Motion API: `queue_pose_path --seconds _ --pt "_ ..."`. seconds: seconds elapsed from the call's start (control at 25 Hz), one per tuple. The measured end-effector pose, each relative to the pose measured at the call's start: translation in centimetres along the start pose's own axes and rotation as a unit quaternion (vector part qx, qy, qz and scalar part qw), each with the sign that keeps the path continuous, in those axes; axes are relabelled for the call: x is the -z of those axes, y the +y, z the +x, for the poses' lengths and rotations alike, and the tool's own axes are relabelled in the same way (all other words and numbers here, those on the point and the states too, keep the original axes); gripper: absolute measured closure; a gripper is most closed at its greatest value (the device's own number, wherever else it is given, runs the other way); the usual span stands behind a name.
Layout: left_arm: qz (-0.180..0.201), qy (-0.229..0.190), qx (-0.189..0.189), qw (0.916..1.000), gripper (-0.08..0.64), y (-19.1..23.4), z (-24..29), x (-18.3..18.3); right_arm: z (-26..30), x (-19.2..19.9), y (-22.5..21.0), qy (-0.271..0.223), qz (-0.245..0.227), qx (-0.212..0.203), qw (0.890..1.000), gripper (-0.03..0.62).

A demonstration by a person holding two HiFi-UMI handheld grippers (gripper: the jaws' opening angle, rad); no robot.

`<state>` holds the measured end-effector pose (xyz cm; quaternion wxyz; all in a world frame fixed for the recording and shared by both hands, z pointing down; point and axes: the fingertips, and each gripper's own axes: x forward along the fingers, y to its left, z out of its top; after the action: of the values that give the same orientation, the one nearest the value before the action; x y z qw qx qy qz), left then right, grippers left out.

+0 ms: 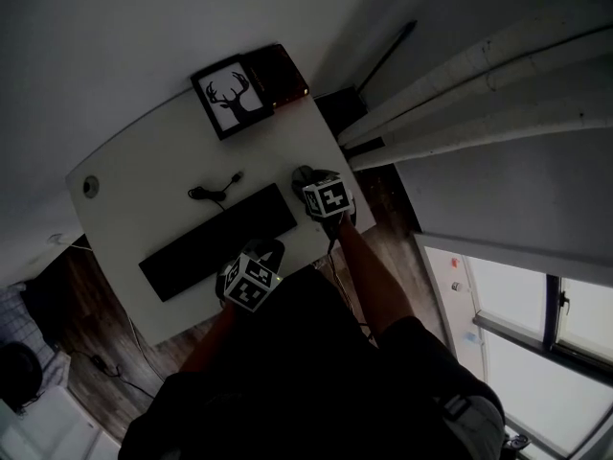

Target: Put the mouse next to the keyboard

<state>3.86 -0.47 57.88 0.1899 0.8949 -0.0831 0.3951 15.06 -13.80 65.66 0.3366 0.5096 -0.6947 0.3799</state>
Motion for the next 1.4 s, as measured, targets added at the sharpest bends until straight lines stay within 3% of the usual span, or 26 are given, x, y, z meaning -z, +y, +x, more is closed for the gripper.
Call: queue_pose_path --seconds 0.28,0.48,0.56,0.68,0.72,0.76,0.92,1.08,1.4 --pt "-0.017 -0.008 -0.010 0.9998 0.560 0.7 -1.2 1.1 0.0 -0.2 0.4 -0.023 -0.023 0.018 0.999 0.308" --pt "-0.032 -0.026 0.002 0.9991 0.560 0.9 -2.1 1.8 -3.8 -1.0 2.0 -0.055 -0.055 0.090 0.993 0.308" --pt "-0.047 -0.037 0.012 0.9981 0.560 0.7 -2.3 2.2 -5.6 -0.9 3.8 -0.072 -0.049 0.108 0.990 0.308" --pt "-0.038 -0.048 0.024 0.9978 0.560 0.7 -2.5 2.5 -7.5 -0.4 5.8 -0.117 -0.032 0.126 0.985 0.313" --pt "-0.030 -0.048 0.025 0.9981 0.560 0.7 -2.6 2.6 -8.2 -0.4 6.6 -0.140 -0.041 0.125 0.981 0.387" --pt "-0.023 -0.048 0.022 0.9983 0.560 0.8 -2.8 2.6 -8.9 -0.3 7.5 -0.165 -0.057 0.119 0.978 0.565" --pt "-0.023 -0.064 -0.022 0.9974 0.560 2.0 -3.9 2.0 -11.9 0.7 10.6 -0.231 -0.085 0.070 0.967 0.572" --pt "-0.044 -0.109 -0.089 0.9891 0.560 1.9 -5.1 0.2 -15.1 2.4 11.7 -0.262 -0.090 0.055 0.959 0.572" --pt "-0.082 -0.149 -0.149 0.9741 0.560 -5.5 -4.6 0.1 -22.4 7.0 13.1 -0.323 -0.116 0.032 0.939 0.572"
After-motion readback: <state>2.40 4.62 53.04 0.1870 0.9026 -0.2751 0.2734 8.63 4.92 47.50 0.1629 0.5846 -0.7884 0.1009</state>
